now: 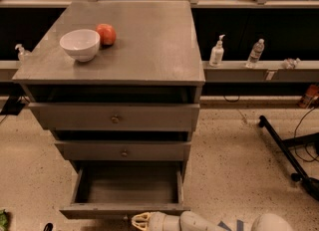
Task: Close bottom drawer
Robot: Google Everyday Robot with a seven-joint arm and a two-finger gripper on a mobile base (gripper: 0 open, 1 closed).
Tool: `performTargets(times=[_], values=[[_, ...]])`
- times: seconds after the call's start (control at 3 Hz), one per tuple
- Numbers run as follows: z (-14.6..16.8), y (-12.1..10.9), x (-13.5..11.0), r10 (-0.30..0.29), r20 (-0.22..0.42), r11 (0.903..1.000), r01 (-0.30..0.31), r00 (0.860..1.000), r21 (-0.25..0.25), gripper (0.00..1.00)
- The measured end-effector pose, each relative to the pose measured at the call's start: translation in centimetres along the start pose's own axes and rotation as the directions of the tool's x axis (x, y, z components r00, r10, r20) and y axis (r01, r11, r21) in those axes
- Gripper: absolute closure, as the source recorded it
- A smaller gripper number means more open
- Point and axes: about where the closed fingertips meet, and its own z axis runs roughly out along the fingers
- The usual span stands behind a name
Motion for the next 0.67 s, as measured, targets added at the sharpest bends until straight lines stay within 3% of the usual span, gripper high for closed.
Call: performTargets(times=[0.67], values=[[0.3,0.2,3.0,-0.005,0.048,0.9998,0.006,0.999,-0.020,1.00]])
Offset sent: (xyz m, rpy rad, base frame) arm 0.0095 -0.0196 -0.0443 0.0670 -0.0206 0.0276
